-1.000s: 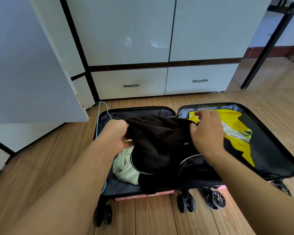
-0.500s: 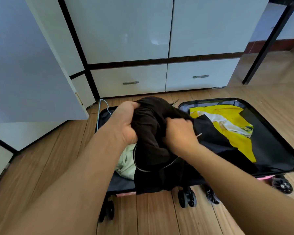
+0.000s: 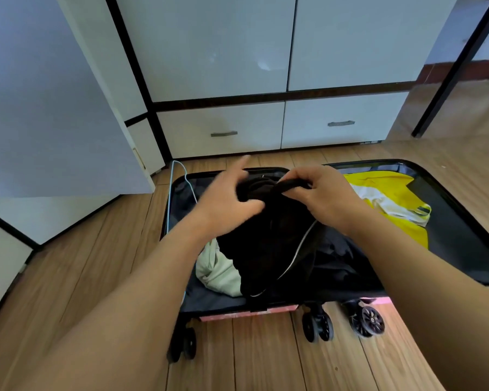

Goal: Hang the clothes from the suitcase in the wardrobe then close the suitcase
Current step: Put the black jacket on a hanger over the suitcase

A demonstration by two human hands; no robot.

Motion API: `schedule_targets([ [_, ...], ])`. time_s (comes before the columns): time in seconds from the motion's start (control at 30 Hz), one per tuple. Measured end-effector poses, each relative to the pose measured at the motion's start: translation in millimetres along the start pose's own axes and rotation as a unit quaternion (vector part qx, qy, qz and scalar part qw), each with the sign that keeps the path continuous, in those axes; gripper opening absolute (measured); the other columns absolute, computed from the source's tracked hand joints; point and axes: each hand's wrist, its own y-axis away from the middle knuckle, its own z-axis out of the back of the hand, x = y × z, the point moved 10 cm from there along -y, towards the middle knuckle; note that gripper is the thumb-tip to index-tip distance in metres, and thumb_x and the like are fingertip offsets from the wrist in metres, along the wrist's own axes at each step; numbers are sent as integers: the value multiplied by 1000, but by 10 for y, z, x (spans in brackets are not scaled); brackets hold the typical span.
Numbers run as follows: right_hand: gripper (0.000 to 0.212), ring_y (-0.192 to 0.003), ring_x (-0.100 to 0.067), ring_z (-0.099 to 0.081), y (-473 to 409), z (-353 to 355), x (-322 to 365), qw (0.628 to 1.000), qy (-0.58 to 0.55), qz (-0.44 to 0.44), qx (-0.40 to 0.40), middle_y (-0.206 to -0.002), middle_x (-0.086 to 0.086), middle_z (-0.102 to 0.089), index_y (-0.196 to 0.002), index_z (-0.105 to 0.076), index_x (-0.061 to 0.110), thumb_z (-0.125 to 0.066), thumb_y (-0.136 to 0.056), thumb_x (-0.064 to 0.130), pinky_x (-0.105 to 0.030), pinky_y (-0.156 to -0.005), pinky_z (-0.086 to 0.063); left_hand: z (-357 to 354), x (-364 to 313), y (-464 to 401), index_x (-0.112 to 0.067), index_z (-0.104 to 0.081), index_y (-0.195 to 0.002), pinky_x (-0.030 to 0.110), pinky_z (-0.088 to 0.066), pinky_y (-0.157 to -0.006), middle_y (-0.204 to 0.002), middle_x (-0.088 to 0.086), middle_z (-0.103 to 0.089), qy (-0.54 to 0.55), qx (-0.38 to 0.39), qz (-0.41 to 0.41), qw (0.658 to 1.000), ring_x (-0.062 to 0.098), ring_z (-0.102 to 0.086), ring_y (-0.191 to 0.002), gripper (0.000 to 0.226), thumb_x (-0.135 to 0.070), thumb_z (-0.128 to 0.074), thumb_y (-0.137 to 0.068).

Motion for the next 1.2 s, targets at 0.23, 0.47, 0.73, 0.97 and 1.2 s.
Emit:
schedule_targets([
  [0.23, 15, -86, -24, -54, 13, 548, 308, 913, -387, 74, -109, -88, -13, -59, -85, -61, 16, -49, -89, 9, -35, -78, -46, 5, 269, 39, -23, -62, -96, 39, -52, -80, -96, 3, -65, -136, -73, 89, 984, 27, -60, -93, 27, -5, -45, -85],
  [0.47, 30, -95, -24, -58, 189, 844, -531, 948, 153, -165, -227, -102, -9, -65, -102, -66, 7, -49, -80, -2, -25, -79, -41, -56, 625, 267, -2, -58, -99, 37, -53, -70, -99, 17, -66, 460, -108, 347, 810, 29, -64, -84, 21, 3, -41, -88],
  [0.73, 39, -88, -18, -56, 99, -334, -85, 991, 130, 14, 2, -94, 4, -55, -100, -39, 22, -68, -76, 12, -25, -71, -39, -172, 41, 187, -3, -64, -98, 39, -52, -86, -100, 16, -69, 502, -31, 297, 812, 29, -65, -89, 18, -15, -56, -89],
  [0.97, 25, -105, -31, -57, 226, -289, -494, 902, 430, -34, 21, -111, -9, -62, -112, -62, 16, -48, -91, 13, -32, -70, -40, 95, 110, 68, -8, -67, -97, 36, -59, -72, -98, 13, -72, 518, -44, 246, 818, 24, -70, -82, 18, -22, -58, -93],
  [1.2, 17, -89, -17, -61, 84, 229, -309, 995, -8, -66, -73, -84, 5, -66, -94, -69, 25, -58, -91, 12, -30, -78, -45, 377, 559, 59, -24, -47, -137, 34, -45, -93, -133, 10, -51, -124, -137, 169, 968, 27, -52, -118, 57, -29, -64, -83],
])
